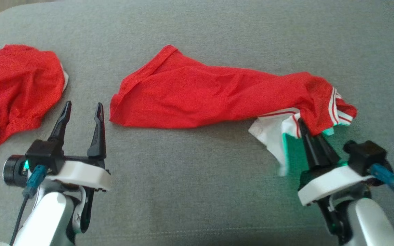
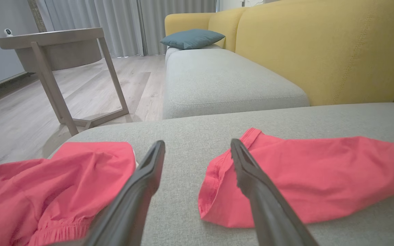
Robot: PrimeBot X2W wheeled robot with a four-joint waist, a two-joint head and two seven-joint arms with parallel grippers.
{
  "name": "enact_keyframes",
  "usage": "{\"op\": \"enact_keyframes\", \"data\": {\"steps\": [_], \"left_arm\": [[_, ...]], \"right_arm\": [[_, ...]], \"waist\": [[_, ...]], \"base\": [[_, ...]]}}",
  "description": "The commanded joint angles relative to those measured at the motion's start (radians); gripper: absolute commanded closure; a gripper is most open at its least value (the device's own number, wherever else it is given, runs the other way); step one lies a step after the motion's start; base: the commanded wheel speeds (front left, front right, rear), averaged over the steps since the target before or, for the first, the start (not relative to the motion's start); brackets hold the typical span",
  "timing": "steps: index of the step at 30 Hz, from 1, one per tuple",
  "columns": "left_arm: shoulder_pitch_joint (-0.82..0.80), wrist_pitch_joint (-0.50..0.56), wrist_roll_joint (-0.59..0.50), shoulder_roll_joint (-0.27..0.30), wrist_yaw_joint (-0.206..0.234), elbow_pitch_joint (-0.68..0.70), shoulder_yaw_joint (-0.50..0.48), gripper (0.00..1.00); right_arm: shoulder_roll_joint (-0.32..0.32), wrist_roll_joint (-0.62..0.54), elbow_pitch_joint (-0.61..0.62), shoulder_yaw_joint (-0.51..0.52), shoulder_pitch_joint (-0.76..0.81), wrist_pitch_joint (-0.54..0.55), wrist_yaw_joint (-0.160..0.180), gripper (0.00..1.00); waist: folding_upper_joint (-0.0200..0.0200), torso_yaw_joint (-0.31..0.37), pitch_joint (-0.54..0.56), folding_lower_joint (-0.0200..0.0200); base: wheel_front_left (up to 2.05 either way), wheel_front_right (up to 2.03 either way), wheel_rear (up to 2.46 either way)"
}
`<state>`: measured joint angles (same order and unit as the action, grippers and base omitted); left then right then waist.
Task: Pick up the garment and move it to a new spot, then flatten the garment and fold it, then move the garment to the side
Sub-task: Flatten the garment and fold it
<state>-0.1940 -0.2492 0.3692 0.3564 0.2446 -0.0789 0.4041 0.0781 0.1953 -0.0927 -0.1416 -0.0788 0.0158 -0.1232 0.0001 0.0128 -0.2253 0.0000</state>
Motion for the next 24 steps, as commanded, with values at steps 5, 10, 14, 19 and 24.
{"op": "enact_keyframes", "data": {"steps": [5, 10, 14, 19, 24], "left_arm": [[-0.031, -0.007, -0.004, 0.035, 0.012, 0.03, -0.047, 0.0], [-0.033, -0.005, -0.003, 0.036, 0.013, 0.031, -0.044, 0.0], [-0.036, -0.005, -0.002, 0.036, 0.014, 0.032, -0.041, 0.0], [-0.053, -0.004, -0.004, 0.03, 0.011, 0.032, -0.031, 0.0], [-0.085, -0.005, -0.01, 0.019, 0.007, 0.035, -0.019, 0.0]], "right_arm": [[0.073, 0.014, 0.245, -0.006, 0.035, 0.017, -0.008, 1.0], [0.104, 0.021, 0.355, 0.013, 0.036, 0.051, -0.008, 1.0], [0.129, 0.032, 0.415, 0.029, 0.021, 0.079, -0.008, 1.0], [0.149, 0.047, 0.405, 0.058, -0.015, 0.103, -0.008, 1.0], [0.165, 0.068, 0.345, 0.077, -0.065, 0.112, -0.008, 1.0]], "waist": [[-0.0001, 0.034, 0.019, 0.0], [-0.0001, 0.045, 0.022, 0.0], [-0.0001, 0.046, 0.018, 0.0], [-0.0001, 0.031, -0.002, 0.0], [-0.0001, 0.004, -0.051, 0.0]], "base": [[0.0, 0.0, 0.0], [0.0, 0.0, 0.0], [0.0, 0.0, 0.0], [0.0, 0.0, 0.0], [0.0, 0.0, 0.0]]}}
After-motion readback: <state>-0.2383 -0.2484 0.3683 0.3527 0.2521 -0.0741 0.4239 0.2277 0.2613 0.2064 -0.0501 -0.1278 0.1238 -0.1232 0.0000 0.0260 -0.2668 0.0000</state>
